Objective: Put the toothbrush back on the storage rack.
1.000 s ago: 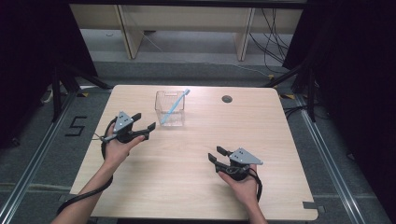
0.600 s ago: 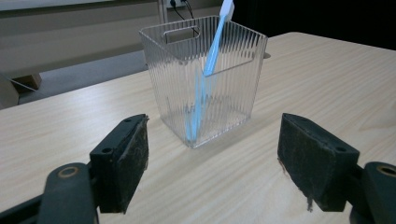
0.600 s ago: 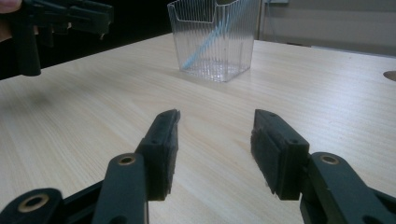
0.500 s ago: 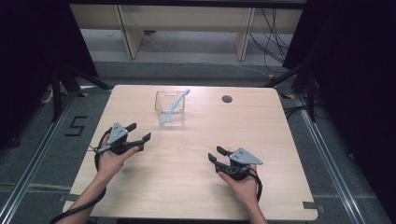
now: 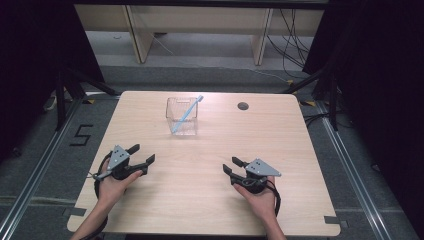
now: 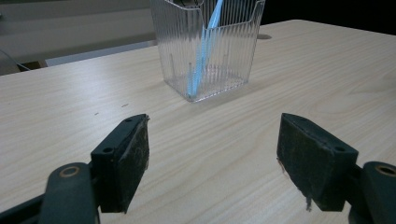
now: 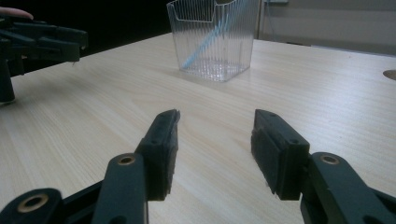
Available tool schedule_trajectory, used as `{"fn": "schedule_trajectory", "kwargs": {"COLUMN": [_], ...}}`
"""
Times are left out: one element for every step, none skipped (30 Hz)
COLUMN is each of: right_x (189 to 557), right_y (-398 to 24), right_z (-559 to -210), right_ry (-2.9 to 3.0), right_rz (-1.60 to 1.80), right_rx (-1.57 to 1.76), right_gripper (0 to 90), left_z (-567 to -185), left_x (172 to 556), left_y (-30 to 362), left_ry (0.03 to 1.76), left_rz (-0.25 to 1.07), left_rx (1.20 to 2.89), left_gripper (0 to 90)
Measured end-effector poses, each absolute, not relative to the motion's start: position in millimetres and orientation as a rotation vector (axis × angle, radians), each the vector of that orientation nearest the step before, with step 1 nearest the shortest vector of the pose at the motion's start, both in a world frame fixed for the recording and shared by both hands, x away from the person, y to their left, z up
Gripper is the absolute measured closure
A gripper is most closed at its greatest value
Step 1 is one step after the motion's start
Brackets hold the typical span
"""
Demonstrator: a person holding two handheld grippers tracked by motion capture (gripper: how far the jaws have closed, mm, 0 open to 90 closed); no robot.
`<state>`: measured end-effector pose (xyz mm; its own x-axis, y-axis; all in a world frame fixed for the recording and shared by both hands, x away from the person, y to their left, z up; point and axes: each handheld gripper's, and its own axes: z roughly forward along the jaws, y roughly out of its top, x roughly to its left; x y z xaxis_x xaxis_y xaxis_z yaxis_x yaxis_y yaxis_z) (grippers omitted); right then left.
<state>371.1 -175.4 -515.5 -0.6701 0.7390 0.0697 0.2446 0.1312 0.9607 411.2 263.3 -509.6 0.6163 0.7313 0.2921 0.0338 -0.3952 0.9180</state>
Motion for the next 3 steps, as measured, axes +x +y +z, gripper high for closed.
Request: {"fn": "schedule_trajectory", "kwargs": {"right_x": [371.1,371.2,370.8], "right_y": [-175.6,-175.8,-176.3], "right_z": [-515.4,-515.2,-514.6], "right_ry": [1.993,1.988,1.992], "right_rz": [1.560,1.559,1.550], "right_rx": [0.945,0.944,0.950], "right_gripper": [51.6,51.5,51.5], "left_z": [-511.5,-512.4,-513.2], "left_x": [409.9,409.1,408.5], "left_y": [263.2,263.4,263.7], "left_ry": [0.613,0.613,0.610], "left_rz": [0.866,0.866,0.868], "left_rx": [1.832,1.834,1.834], "left_gripper": [24.7,24.7,24.7]}}
